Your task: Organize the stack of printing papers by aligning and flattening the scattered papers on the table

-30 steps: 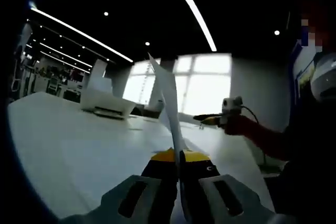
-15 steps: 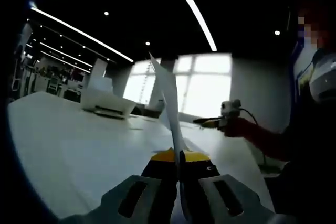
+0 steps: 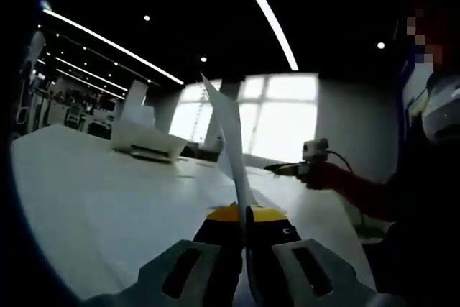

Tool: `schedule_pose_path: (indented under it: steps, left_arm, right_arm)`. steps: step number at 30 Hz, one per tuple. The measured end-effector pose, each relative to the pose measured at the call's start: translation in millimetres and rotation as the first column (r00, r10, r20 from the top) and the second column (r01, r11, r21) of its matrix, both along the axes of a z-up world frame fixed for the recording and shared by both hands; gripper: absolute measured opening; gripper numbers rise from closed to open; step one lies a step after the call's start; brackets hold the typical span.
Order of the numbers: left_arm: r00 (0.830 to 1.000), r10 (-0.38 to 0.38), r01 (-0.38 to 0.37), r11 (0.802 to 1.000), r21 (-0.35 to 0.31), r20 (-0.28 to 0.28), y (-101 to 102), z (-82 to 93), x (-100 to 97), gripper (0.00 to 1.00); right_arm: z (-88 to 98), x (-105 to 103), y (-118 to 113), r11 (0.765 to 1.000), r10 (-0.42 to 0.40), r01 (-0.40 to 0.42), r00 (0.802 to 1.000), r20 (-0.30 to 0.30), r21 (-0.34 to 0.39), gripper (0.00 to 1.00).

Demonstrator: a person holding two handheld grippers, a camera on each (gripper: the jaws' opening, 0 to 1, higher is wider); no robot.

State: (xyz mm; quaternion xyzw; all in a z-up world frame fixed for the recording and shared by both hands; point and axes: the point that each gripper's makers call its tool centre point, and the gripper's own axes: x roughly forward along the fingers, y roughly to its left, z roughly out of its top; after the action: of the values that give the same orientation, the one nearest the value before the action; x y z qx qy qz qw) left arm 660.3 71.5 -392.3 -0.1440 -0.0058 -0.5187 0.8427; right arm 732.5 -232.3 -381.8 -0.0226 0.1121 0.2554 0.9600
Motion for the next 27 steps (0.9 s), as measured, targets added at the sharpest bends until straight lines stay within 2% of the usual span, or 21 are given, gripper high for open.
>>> schedule_pose_path:
  steps: [10, 16, 27]
  left_arm:
    - [1.0, 0.004, -0.004, 1.0, 0.001, 0.002, 1.6, -0.8, 1.0, 0.06]
    - [1.0, 0.003, -0.003, 1.0, 0.01, 0.019, 0.8, -1.0, -0.3, 0.06]
    - [1.0, 0.007, -0.007, 1.0, 0.007, 0.014, 2.0, -1.0, 0.2, 0.06]
  right_arm:
    - [-3.2, 0.9, -5.8, 1.0, -0.016, 0.016, 1.0, 0.007, -0.001, 0.61]
    - [-1.8, 4.4, -15.3, 0.999, -0.051, 0.051, 0.998, 0.026, -0.016, 0.72]
    - [-3.3, 2.1, -22.2, 0.997, -0.073, 0.074, 0.997, 0.017, -0.012, 0.72]
